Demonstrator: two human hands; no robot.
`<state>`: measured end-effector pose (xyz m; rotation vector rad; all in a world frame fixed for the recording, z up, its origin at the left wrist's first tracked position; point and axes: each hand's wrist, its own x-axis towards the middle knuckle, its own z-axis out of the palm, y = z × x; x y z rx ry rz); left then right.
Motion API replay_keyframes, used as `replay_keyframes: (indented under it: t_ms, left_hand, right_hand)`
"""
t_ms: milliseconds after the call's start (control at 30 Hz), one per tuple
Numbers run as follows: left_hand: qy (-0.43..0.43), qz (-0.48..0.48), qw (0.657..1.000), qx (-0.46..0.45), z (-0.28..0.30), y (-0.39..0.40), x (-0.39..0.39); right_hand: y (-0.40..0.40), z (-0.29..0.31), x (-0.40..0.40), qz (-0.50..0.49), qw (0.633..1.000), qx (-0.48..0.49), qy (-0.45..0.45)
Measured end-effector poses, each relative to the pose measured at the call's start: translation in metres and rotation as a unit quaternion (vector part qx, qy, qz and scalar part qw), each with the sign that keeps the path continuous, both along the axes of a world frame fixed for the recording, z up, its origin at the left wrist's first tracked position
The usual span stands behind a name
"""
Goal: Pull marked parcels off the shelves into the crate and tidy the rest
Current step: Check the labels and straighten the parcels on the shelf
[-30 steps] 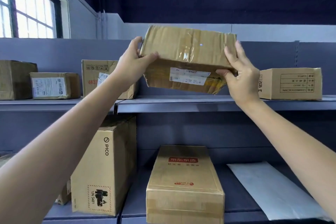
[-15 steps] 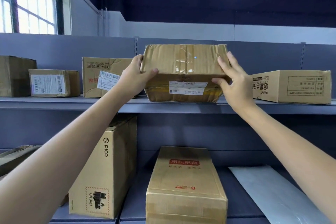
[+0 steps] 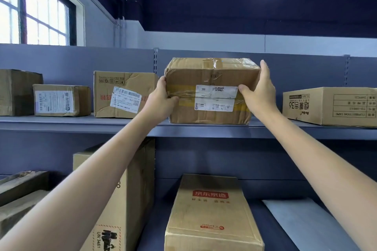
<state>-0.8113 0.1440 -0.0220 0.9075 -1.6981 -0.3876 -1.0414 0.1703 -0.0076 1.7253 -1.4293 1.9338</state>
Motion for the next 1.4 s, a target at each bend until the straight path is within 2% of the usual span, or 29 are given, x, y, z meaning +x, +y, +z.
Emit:
replay_keyframes:
  t_ms: [233, 400, 533, 700, 867, 933, 1200, 1333, 1400]
  left_hand:
    - [0.003, -0.007, 0.998, 0.059, -0.012, -0.024, -0.011]
    - [-0.097, 0.059, 0.990, 0.082, -0.020, -0.044, -0.014]
    - [-0.123, 0.082, 0.984, 0.098, -0.016, -0.059, -0.015]
    - [-0.092, 0.067, 0.983, 0.147, -0.004, -0.090, -0.012]
    - [0.042, -0.025, 0.980, 0.190, -0.010, -0.118, -0.007]
    - [0.064, -0.044, 0.976, 0.204, -0.010, -0.125, -0.005]
    - [0.003, -0.074, 0.978, 0.196, -0.011, -0.121, -0.007]
    - [-0.020, -0.054, 0.980, 0.193, -0.012, -0.118, -0.006]
    - [-0.038, -0.010, 0.983, 0.177, -0.013, -0.117, -0.007]
  right_hand:
    - [-0.037, -0.020, -0.010, 0.059, 0.985, 0.163, 0.012]
    - [-0.057, -0.031, -0.016, 0.009, 0.963, 0.250, 0.104]
    - [-0.072, -0.025, -0.013, 0.000, 0.954, 0.277, 0.113]
    - [-0.095, -0.023, -0.011, 0.054, 0.956, 0.286, 0.037]
    - [-0.117, -0.022, -0.017, 0.083, 0.953, 0.292, 0.012]
    - [-0.122, -0.022, -0.020, 0.085, 0.953, 0.292, 0.007]
    - [-0.124, -0.025, -0.022, 0.093, 0.958, 0.270, -0.033]
    - [-0.112, -0.027, -0.016, 0.081, 0.964, 0.251, -0.040]
    - [-0.102, -0.027, -0.011, 0.044, 0.975, 0.214, -0.046]
